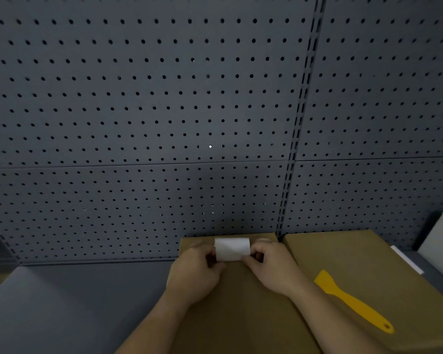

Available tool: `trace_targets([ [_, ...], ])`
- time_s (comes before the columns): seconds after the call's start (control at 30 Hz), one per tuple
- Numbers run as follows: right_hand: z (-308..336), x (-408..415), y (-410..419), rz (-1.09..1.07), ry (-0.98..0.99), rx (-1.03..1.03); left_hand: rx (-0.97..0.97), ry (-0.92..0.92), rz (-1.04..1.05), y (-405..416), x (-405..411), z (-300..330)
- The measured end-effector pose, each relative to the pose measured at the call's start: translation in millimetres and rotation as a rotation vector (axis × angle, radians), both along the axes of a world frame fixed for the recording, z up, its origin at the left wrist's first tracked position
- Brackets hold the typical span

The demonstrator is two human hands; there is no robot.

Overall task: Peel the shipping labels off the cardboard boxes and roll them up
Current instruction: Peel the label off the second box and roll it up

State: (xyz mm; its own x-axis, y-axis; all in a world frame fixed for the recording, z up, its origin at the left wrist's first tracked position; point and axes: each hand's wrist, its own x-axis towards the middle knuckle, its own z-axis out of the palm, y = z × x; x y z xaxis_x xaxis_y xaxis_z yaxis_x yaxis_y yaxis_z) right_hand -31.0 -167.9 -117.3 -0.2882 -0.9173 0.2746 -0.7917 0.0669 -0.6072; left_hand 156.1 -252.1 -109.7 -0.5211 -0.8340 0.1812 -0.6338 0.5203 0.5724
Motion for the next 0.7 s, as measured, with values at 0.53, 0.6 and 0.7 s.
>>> trace_targets([
  [0.53, 0.4, -2.1, 0.1, 0.012, -0.043, 0.010, -0.013, -0.002, -0.006, -5.1, -2.9, -4.1],
  [0.6, 0.2, -1.5, -0.1, 0.009, -0.031, 0.010, -0.010, 0.009, -0.009, -5.2, -1.5, -5.1],
  [0.7, 0.3, -1.4, -0.4, 0.011, -0.025, 0.012, -0.013, 0.002, -0.011, -4.3, -0.2, -4.7],
])
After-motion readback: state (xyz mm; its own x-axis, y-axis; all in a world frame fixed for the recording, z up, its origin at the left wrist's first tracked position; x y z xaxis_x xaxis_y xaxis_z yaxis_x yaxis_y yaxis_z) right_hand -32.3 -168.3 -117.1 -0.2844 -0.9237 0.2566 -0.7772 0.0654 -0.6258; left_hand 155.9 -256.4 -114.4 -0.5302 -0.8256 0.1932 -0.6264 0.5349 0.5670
